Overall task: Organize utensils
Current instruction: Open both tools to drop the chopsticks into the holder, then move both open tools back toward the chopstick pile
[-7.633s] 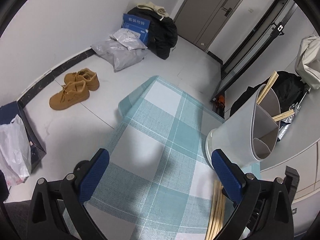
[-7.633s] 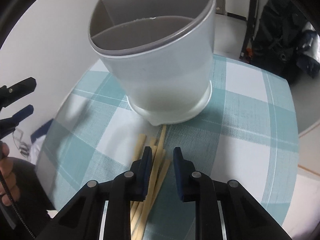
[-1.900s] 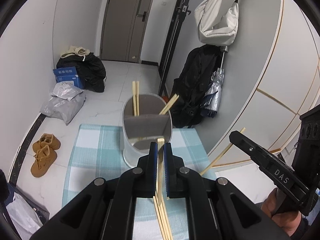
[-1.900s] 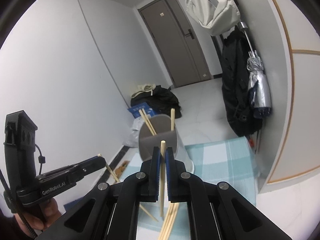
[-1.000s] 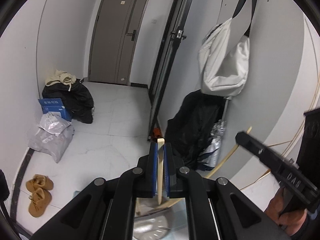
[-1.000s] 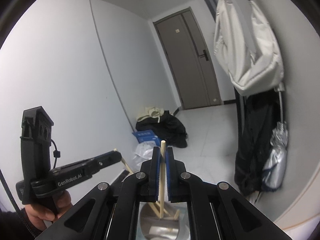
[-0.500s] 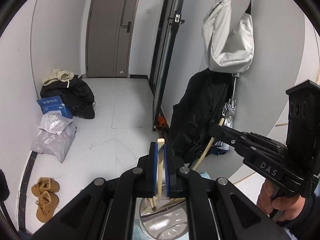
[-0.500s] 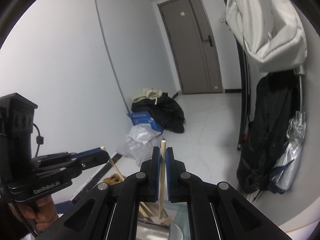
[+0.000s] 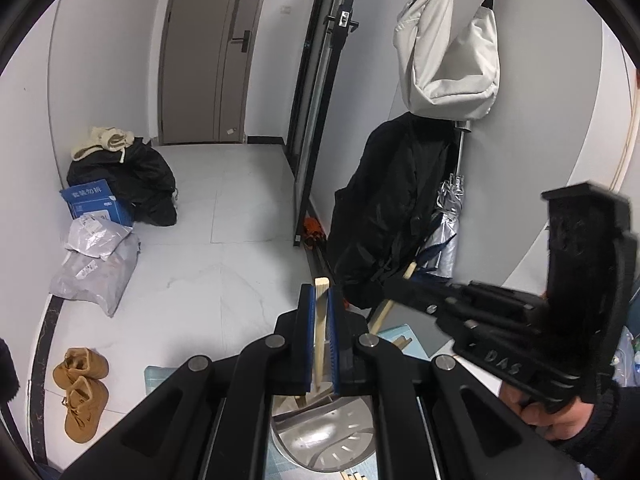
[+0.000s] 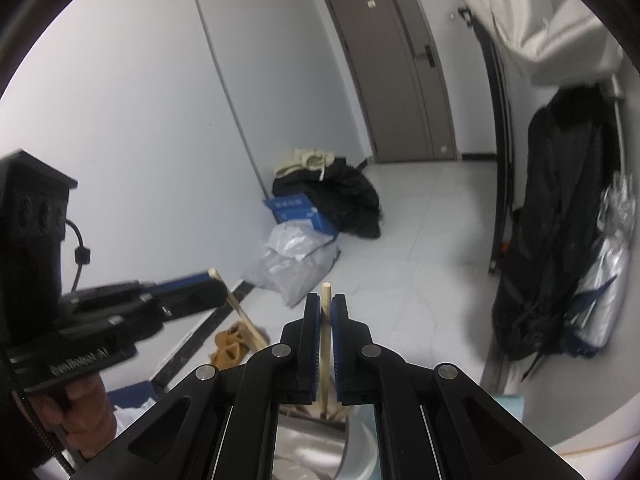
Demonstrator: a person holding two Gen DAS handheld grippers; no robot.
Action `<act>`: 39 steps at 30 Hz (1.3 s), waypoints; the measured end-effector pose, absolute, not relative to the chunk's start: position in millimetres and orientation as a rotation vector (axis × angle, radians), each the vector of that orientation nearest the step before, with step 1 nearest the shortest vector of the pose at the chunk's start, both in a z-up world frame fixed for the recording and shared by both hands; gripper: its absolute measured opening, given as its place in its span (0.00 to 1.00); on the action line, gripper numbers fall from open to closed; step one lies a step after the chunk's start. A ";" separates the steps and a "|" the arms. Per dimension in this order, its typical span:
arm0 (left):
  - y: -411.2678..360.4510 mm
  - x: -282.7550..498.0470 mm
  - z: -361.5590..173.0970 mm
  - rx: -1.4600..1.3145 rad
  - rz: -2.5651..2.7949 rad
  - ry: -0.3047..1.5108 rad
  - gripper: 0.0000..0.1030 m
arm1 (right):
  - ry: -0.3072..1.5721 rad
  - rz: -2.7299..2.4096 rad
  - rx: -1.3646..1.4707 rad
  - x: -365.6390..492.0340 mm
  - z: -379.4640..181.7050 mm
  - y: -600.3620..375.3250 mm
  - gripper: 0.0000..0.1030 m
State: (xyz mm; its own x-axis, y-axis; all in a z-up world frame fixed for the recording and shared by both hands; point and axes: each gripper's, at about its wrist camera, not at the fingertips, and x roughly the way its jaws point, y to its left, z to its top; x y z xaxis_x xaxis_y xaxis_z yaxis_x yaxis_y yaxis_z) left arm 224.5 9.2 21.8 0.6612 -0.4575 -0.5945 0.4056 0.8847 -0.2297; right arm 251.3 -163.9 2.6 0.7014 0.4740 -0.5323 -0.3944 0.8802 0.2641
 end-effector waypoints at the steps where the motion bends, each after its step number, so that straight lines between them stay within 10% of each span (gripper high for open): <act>1: 9.2 224.6 20.1 -0.079 -0.489 0.699 0.02 | 0.635 0.485 0.136 251.9 0.2 -163.7 0.05; 16: 12.0 213.9 -0.2 -0.143 -0.469 0.781 0.04 | 0.749 0.527 0.250 239.7 -22.0 -172.3 0.12; 39: 13.6 122.3 37.3 -0.169 -0.281 0.637 0.57 | 0.530 0.425 0.348 98.6 21.2 -209.9 0.66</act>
